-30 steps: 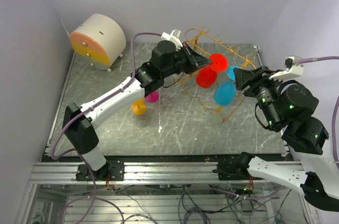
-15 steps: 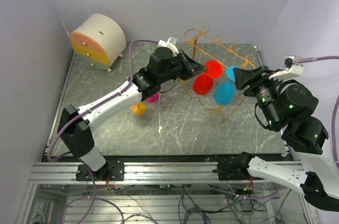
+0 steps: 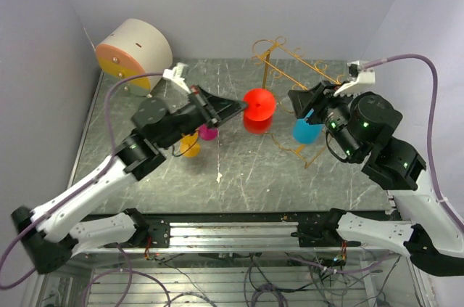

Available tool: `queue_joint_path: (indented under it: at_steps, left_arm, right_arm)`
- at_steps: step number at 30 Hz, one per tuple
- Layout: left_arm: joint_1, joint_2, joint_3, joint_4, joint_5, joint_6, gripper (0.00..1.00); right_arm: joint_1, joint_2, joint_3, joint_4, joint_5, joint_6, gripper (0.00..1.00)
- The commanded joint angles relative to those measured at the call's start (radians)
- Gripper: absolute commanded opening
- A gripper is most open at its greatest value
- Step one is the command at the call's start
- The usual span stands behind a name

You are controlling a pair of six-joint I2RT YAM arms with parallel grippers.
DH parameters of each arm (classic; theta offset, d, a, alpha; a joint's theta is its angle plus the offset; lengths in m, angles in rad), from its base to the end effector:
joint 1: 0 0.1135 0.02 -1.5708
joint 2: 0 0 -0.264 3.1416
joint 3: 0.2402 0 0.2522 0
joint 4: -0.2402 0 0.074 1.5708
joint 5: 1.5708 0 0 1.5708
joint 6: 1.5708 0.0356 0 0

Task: Take the wine glass off the wine glass rack

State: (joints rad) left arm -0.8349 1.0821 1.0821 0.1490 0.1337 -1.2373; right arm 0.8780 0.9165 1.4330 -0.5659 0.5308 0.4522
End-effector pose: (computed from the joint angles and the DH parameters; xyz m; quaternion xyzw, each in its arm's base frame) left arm 0.1637 -0.1878 0.4228 -0.0805 0.6480 -0.6728 0.3478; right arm 0.1079 0.1018 0.4909 0.0291 0.7214 0.2611 0.6407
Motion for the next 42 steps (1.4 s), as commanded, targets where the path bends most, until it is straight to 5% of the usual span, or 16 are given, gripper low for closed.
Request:
queue_joint_path:
  at_steps: [1, 10, 16, 21, 28, 42]
  left_arm:
    - [-0.004, -0.206, -0.044, -0.02, -0.043, 0.063, 0.07]
    - [-0.004, -0.61, -0.045, -0.224, -0.078, 0.141, 0.07]
    - [-0.004, -0.707, 0.01, -0.289, -0.038, 0.177, 0.07]
    - [-0.004, -0.752, 0.023, -0.259, 0.021, 0.185, 0.07]
    - [-0.003, -0.804, 0.025, -0.225, 0.036, 0.182, 0.07]
    - [-0.004, -0.78, -0.082, 0.031, 0.13, 0.106, 0.07]
  right_arm:
    - [-0.002, 0.005, 0.044, 0.072, -0.122, -0.016, 0.46]
    - [-0.002, 0.103, 0.067, 0.228, -0.563, -0.012, 0.54]
    - [-0.007, 0.206, 0.025, 0.479, -1.021, 0.053, 0.72]
    - [-0.033, 0.256, -0.032, 0.74, -1.316, 0.174, 0.73]
    - [-0.046, 0.3, -0.087, 1.022, -1.454, 0.348, 0.71]
    - [-0.046, 0.36, -0.092, 1.154, -1.501, 0.426, 0.7]
